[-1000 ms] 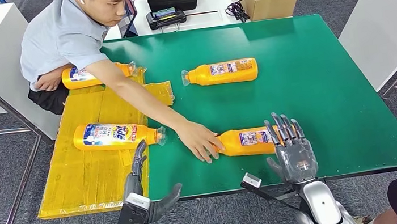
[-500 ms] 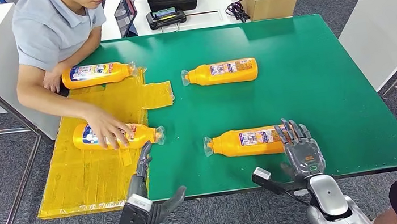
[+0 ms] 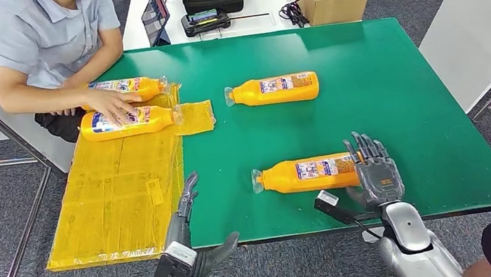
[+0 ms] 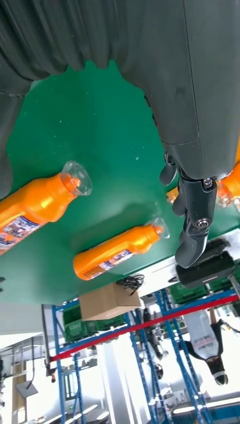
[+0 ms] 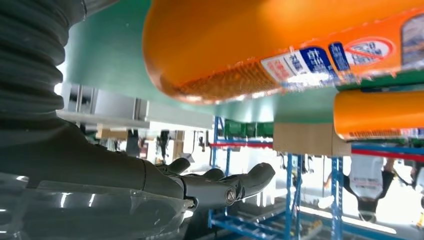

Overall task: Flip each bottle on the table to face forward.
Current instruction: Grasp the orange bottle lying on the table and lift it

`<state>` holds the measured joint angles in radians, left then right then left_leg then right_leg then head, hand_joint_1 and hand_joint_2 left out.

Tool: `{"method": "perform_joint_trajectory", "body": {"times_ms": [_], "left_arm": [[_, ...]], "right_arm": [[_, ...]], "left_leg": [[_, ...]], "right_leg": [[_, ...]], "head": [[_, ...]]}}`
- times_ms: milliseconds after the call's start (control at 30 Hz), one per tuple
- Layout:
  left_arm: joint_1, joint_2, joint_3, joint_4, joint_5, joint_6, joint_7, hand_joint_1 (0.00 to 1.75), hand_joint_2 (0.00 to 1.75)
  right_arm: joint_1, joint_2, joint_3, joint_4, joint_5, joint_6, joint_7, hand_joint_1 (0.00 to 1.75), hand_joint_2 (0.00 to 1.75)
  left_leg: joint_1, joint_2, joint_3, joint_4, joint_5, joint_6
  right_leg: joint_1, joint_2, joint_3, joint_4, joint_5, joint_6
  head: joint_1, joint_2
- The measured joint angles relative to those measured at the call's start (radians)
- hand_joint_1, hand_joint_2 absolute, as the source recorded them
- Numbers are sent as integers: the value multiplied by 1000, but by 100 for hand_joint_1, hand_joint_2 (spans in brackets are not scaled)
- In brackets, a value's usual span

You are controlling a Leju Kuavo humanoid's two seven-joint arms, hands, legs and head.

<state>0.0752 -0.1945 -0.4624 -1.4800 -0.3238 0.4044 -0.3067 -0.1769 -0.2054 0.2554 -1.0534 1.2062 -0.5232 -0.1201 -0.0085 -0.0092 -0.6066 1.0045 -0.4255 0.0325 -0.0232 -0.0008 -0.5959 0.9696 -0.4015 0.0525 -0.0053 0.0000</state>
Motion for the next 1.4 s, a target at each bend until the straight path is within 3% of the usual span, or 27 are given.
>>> {"method": "perform_joint_trajectory", "body": {"times_ms": [333, 800, 1133, 1400], "left_arm": [[-16, 1, -14, 19, 10, -22, -1, 0, 175], [-34, 1, -18, 26, 1, -47, -2, 0, 175], [-46, 1, -20, 37, 1, -56, -2, 0, 175], [-62, 1, -39, 50, 1, -63, -2, 0, 175]], "right_arm": [[-42, 35, -26, 132, -85, 24, -66, 0, 175], [-100, 48, -4, 198, 4, 21, -52, 0, 175], [-128, 53, 40, 198, -1, 67, -50, 0, 175], [-192, 52, 57, 243, -85, 228, -68, 0, 175]], "left_leg": [[0, 0, 0, 0, 0, 0], [0, 1, 4, 0, 0, 0], [0, 1, 3, 0, 0, 0], [0, 4, 6, 0, 0, 0]], "right_leg": [[0, 0, 0, 0, 0, 0], [0, 0, 3, 0, 1, 0], [0, 0, 3, 0, 0, 0], [0, 1, 4, 0, 1, 0]], "head": [[0, 0], [0, 0], [0, 0], [0, 0]]}}
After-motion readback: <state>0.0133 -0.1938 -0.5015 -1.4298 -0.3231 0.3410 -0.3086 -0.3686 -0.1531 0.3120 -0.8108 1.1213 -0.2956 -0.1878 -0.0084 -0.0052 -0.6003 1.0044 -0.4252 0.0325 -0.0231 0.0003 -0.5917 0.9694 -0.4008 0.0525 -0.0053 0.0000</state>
